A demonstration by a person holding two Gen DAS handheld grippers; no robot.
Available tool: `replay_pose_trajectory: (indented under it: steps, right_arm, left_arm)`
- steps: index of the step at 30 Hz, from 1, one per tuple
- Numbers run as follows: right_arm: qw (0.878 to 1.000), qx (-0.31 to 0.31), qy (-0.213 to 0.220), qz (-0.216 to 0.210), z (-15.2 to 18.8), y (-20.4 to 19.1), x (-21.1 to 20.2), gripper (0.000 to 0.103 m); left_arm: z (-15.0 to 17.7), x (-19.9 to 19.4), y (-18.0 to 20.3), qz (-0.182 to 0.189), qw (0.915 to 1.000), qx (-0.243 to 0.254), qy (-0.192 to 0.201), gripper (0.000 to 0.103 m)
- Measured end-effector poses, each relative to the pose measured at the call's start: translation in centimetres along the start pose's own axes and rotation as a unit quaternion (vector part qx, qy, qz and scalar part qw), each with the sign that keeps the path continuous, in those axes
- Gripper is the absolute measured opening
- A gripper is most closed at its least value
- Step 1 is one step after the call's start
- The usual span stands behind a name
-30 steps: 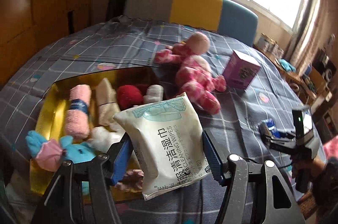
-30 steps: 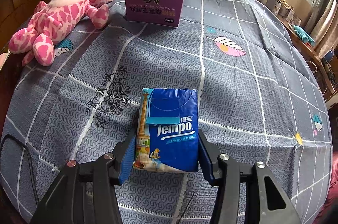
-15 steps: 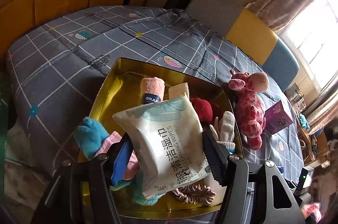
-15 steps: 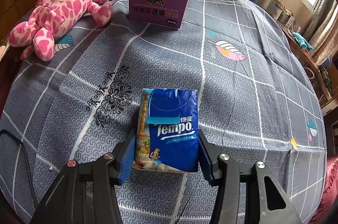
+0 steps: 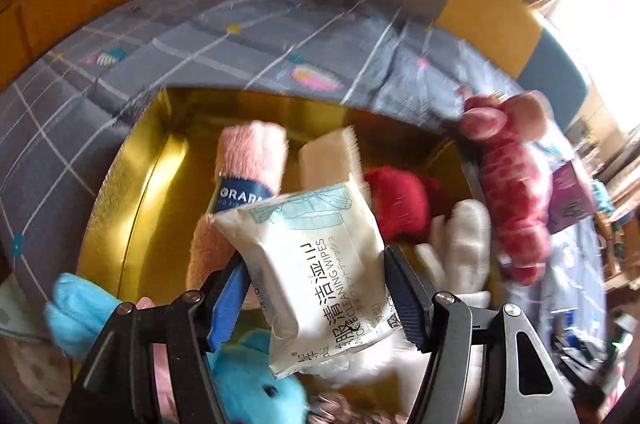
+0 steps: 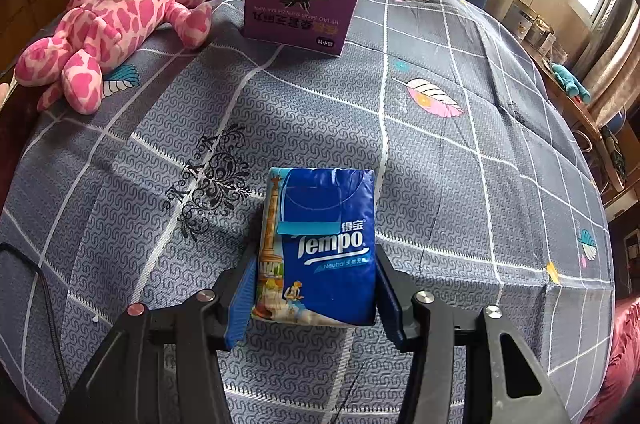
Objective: Organize soft objects
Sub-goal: 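Carry the white wet-wipes pack into the gold box and open the left tool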
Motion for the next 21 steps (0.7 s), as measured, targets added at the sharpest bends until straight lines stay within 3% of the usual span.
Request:
replay_pose_trajectory:
  steps: [8, 21]
  right_arm:
    - [1.0, -0.001, 0.001, 0.002, 0.0, 0.0, -0.1, 0.053]
    - [1.0, -0.007, 0.004, 0.02, 0.1, -0.2, -0.2, 0.053]
  left_arm:
    - [0.9, -0.3, -0.4, -0.027, 0.9994, 0.012, 0.017, 0.076]
    - [3.1, -5.2, -0.5, -0.059, 0.9944, 0.015, 0.086, 0.077]
Point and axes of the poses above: each gripper's, at about its wrist camera, not at the fingertips, and x roughly the way its jaws point, y to its right, z to its underside, the point moved 5 cm from there along x, roughly the way its jaws point, and after that the axes turned 10 degrees about -y, right-handed, at the moved point
